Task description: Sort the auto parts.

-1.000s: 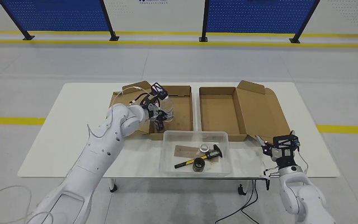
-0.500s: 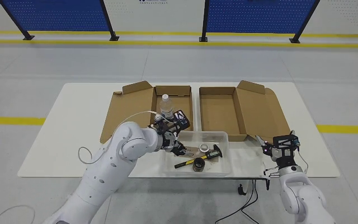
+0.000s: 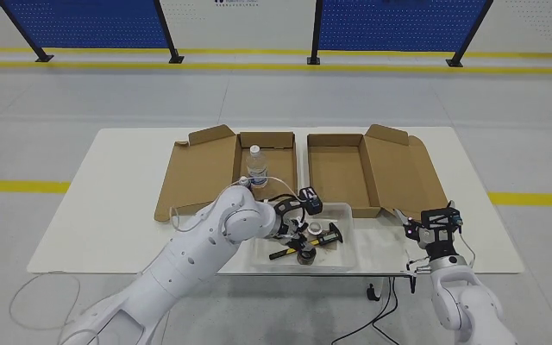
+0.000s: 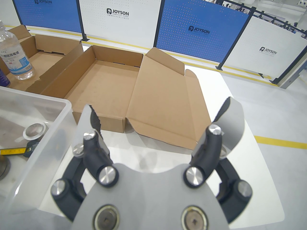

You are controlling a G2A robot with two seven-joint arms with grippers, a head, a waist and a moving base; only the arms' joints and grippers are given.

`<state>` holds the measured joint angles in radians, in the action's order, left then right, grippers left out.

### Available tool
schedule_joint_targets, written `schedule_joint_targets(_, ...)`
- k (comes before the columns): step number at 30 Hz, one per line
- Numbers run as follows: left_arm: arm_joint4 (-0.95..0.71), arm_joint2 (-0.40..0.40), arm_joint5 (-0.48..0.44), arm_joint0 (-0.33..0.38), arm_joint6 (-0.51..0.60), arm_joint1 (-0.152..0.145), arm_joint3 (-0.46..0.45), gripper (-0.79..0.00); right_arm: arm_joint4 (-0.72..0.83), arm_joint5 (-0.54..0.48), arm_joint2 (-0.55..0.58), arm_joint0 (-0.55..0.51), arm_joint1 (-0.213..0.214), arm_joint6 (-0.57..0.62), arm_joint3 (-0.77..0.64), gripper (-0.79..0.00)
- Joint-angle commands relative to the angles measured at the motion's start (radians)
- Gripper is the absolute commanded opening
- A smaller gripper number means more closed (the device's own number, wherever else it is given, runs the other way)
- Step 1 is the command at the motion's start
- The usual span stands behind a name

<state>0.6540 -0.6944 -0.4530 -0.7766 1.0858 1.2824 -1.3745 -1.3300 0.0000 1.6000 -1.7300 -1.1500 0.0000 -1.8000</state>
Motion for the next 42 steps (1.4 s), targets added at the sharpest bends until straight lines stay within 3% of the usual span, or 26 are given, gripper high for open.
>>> schedule_joint_targets(1,-0.005,0.025,0.0,0.017,-0.003,0.011,0.033,-0.366,0.0,0.0,0.0,0.0,0.0,0.0,0.0,0.0)
schedule_joint_targets(6,-0.004,0.063,-0.007,0.043,-0.02,0.029,0.101,-0.317,0.0,0.0,0.0,0.0,0.0,0.0,0.0,0.0)
schedule_joint_targets(11,0.006,0.088,-0.01,0.059,-0.034,0.042,0.155,-0.4,0.0,0.0,0.0,0.0,0.0,0.0,0.0,0.0)
schedule_joint_targets(31,0.019,0.156,-0.007,0.091,-0.036,0.086,0.244,-0.44,0.0,0.0,0.0,0.0,0.0,0.0,0.0,0.0)
schedule_joint_targets(39,0.028,0.171,-0.009,0.094,-0.042,0.098,0.258,-0.551,0.0,0.0,0.0,0.0,0.0,0.0,0.0,0.0)
schedule_joint_targets(42,0.031,0.172,-0.01,0.095,-0.045,0.101,0.263,-0.65,0.0,0.0,0.0,0.0,0.0,0.0,0.0,0.0)
